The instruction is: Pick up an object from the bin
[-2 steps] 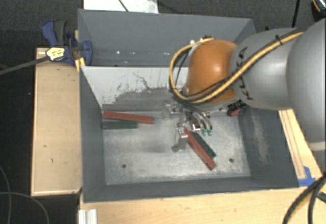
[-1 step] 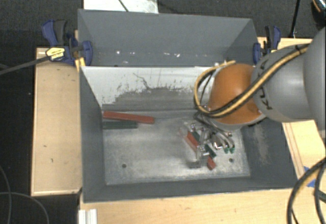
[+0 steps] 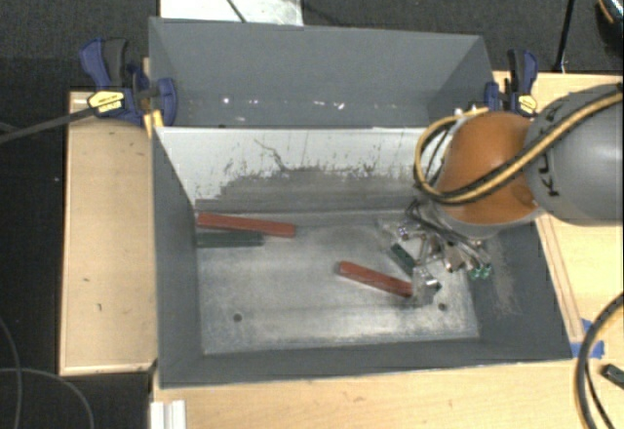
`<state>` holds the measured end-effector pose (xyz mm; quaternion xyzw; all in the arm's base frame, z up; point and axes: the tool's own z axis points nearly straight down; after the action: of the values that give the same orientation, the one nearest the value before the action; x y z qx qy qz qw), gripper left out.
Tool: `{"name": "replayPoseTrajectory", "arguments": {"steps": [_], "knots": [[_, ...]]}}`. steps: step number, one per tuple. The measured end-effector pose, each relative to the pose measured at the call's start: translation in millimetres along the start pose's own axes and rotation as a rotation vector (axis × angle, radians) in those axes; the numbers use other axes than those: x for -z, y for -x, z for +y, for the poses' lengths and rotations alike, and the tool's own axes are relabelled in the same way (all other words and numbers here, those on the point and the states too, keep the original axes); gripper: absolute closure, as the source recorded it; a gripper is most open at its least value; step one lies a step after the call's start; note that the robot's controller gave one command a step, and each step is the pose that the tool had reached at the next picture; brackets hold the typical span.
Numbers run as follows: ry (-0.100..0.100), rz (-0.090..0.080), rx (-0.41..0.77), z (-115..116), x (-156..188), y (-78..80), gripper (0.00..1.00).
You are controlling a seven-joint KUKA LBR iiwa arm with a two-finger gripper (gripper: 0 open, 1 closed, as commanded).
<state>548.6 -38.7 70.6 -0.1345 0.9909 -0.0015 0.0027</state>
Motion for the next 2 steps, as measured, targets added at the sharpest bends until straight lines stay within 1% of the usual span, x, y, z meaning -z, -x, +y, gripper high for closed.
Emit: {"name": "replayPoseTrajectory", "arguments": {"steps": [1, 2], "knots": [[0.006, 0.002, 0.055, 45.4, -0.1, 12.0, 0.0], [0.004, 0.002, 0.051, 42.7, 0.2, 11.3, 1.0]]}}
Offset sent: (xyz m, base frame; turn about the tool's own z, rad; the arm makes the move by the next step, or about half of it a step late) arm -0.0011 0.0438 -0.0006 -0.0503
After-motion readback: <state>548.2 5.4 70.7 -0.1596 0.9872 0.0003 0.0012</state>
